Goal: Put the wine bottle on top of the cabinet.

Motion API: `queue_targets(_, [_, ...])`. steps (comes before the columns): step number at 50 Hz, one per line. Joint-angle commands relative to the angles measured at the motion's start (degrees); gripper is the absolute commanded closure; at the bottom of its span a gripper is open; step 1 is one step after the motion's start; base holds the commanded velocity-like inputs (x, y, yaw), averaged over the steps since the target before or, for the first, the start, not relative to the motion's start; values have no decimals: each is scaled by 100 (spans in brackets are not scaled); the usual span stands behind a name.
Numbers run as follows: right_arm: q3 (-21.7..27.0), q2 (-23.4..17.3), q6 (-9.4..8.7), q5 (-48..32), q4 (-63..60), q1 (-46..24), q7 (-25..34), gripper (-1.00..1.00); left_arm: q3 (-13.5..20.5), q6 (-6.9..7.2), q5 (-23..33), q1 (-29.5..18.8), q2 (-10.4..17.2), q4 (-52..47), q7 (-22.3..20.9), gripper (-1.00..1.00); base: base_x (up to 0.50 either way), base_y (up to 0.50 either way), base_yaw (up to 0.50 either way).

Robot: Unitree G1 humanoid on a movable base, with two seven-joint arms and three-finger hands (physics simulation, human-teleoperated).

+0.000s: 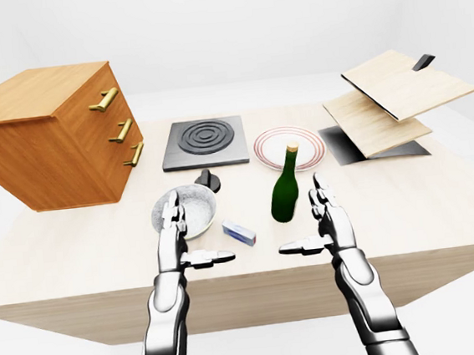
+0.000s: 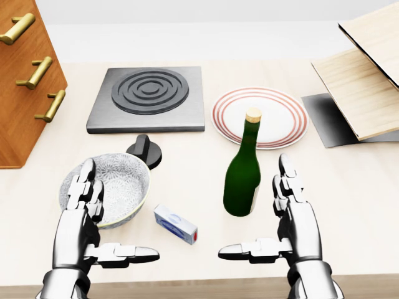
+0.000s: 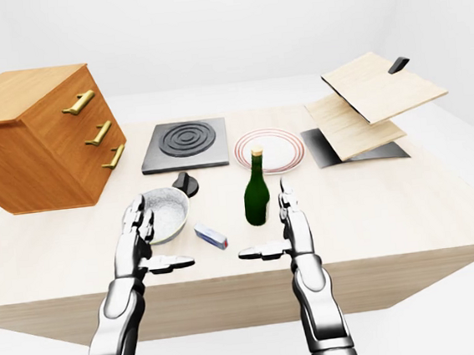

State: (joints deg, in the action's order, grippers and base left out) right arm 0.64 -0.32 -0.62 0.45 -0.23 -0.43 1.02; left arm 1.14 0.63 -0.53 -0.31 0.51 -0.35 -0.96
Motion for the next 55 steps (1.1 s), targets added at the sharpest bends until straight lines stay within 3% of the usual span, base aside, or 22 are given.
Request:
queue_targets(1, [193,-103,-139,87,-201,26,132,-100,159,-15,-85,-35,76,32,-142,-100,0,0,0])
queue_targets(2, [197,-108,-164,76,-242,27,132,-100,165,-6,-97,-41,80,30,-143,-100,0,0,0])
queue_targets(3, [202,-113,-226,71,-321,37,132,-100,171,93,-110,-32,88,-92,-141,-100,0,0,0])
queue_targets(6, [216,-124,-313,53,-429,50,138,-100,191,88,-127,-45,99,-98,-150,-100,0,0,0])
queue_targets(13, [285,-145,-438,56,-841,70,156,-100,246,437,-189,-18,132,-572,-196,-100,0,0,0])
queue_targets(30, [613,-265,-438,-115,-3608,81,331,-100,642,437,-608,28,227,-3675,-343,-100,0,0,0])
queue_targets(38, [770,-257,-438,-133,-4784,26,427,-100,1032,437,-1060,-17,269,-4947,-323,-100,0,0,0])
queue_targets(45, [958,-308,-438,-94,-5559,-129,459,-100,1594,437,-1699,-350,426,-5831,-109,-100,0,0,0])
queue_targets(48, [1017,-326,-438,-67,-5739,-175,487,-100,1735,437,-1982,-434,545,-5961,47,-100,0,0,0])
queue_targets(55, [1243,-636,-438,265,-5976,-377,280,-100,1923,437,-3857,-306,1896,-5964,1546,-100,0,0,0])
